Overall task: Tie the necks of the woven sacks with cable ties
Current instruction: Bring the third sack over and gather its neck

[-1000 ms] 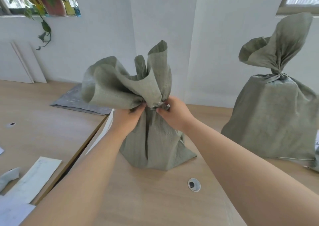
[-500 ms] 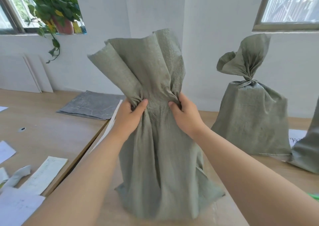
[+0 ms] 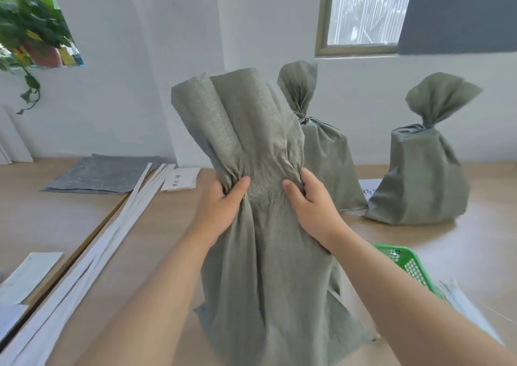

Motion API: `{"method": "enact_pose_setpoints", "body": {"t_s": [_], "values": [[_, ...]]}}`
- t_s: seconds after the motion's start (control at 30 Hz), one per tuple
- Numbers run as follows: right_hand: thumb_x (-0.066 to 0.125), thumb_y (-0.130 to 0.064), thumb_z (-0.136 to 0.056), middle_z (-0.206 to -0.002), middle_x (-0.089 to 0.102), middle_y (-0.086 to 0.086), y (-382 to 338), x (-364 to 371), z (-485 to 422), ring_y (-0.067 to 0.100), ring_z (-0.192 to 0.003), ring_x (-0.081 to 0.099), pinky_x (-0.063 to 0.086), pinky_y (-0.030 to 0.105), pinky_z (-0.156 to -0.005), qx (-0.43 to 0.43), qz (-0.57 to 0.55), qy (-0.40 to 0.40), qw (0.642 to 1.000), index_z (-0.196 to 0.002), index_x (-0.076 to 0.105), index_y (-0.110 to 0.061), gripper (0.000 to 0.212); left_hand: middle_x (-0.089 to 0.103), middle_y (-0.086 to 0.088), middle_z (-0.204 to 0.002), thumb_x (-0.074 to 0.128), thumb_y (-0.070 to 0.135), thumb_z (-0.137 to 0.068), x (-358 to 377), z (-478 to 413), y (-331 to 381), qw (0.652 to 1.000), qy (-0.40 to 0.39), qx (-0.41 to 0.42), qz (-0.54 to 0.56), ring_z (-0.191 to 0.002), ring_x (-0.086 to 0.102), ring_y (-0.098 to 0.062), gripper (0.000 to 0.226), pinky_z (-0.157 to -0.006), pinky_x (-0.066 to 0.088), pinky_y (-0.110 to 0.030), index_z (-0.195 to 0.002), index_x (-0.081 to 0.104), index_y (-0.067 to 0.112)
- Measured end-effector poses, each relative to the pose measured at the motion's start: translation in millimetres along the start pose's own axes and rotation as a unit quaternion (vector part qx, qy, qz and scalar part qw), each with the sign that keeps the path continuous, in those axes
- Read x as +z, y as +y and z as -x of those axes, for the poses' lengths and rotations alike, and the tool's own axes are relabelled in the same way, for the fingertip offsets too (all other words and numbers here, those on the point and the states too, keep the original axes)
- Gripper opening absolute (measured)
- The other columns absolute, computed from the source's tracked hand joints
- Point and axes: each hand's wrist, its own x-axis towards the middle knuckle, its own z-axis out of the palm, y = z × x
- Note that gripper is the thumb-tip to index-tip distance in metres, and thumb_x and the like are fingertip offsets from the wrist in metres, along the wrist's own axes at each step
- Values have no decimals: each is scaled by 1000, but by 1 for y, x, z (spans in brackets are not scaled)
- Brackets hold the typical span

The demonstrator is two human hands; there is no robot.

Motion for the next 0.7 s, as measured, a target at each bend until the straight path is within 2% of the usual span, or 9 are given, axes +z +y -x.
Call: {"method": "enact_pose_setpoints", "body": {"t_s": [0.1, 0.17, 0.27, 0.33, 0.43, 0.5, 0.6, 0.63, 0.7], "values": [[54, -28, -98, -80, 54, 18, 4, -44, 29, 20, -70, 46, 44, 39, -68, -5, 5, 21, 1000, -92, 46, 1, 30, 72, 36, -93, 62, 21, -100, 43, 30, 20, 1000, -14, 7, 26, -93, 64, 19, 19, -77, 47, -3, -99, 64, 40], [54, -30, -97, -89, 57, 23, 6, -71, 47, 23, -74, 48, 47, 45, -72, -5, 4, 29, 1000, -94, 47, 1, 31, 69, 41, -91, 61, 13, -100, 70, 48, 32, 999, -17, 17, 36, -91, 64, 20, 26, -76, 47, -3, -97, 61, 39], [53, -30, -97, -93, 57, 25, 9, -108, 72, 24, -76, 50, 49, 50, -77, -4, 11, 33, 999, -95, 47, 2, 32, 74, 30, -99, 62, 13, -99, 104, 71, 43, 999, -12, 15, 49, -100, 68, 9, 25, -84, 52, -12, -102, 65, 38], [54, -28, -98, -85, 54, 23, 13, -130, 86, 19, -72, 46, 46, 47, -70, -4, 16, 35, 999, -92, 46, 2, 32, 76, 19, -104, 64, 17, -99, 123, 85, 46, 998, -9, 1, 58, -104, 70, 1, 18, -88, 53, -21, -106, 69, 32], [54, -27, -98, -73, 43, 7, 18, -155, 108, 13, -68, 38, 36, 37, -62, -4, 15, 37, 999, -90, 42, 3, 33, 78, 15, -103, 66, 21, -96, 148, 106, 49, 998, 3, -23, 66, -102, 72, -4, 12, -89, 55, -29, -102, 72, 30], [53, -29, -97, -76, 48, 13, 21, -167, 123, 17, -69, 43, 39, 37, -64, 1, 9, 41, 999, -92, 44, 3, 34, 78, 14, -102, 66, 23, -93, 160, 120, 55, 997, 0, -26, 67, -101, 72, -5, 12, -88, 55, -30, -101, 73, 30], [51, -36, -94, -98, 59, 26, 23, -179, 140, 37, -87, 56, 49, 51, -80, 9, 1, 48, 999, -102, 48, 2, 39, 78, 15, -99, 66, 19, -95, 176, 135, 61, 997, -10, -38, 64, -98, 73, -4, 13, -84, 54, -28, -98, 73, 29], [51, -37, -94, -100, 58, 27, 25, -181, 144, 37, -88, 57, 49, 52, -81, 13, 0, 49, 999, -102, 49, 1, 39, 79, 14, -99, 66, 19, -95, 180, 139, 62, 997, -19, -40, 61, -98, 73, -5, 13, -85, 55, -29, -99, 73, 29], [53, -32, -96, -97, 58, 27, 28, -182, 153, 24, -77, 53, 48, 45, -75, 14, 3, 54, 998, -99, 49, 0, 33, 78, 12, -102, 66, 22, -93, 187, 146, 64, 998, -34, -38, 48, -99, 72, -5, 13, -88, 56, -32, -102, 74, 29]]}}
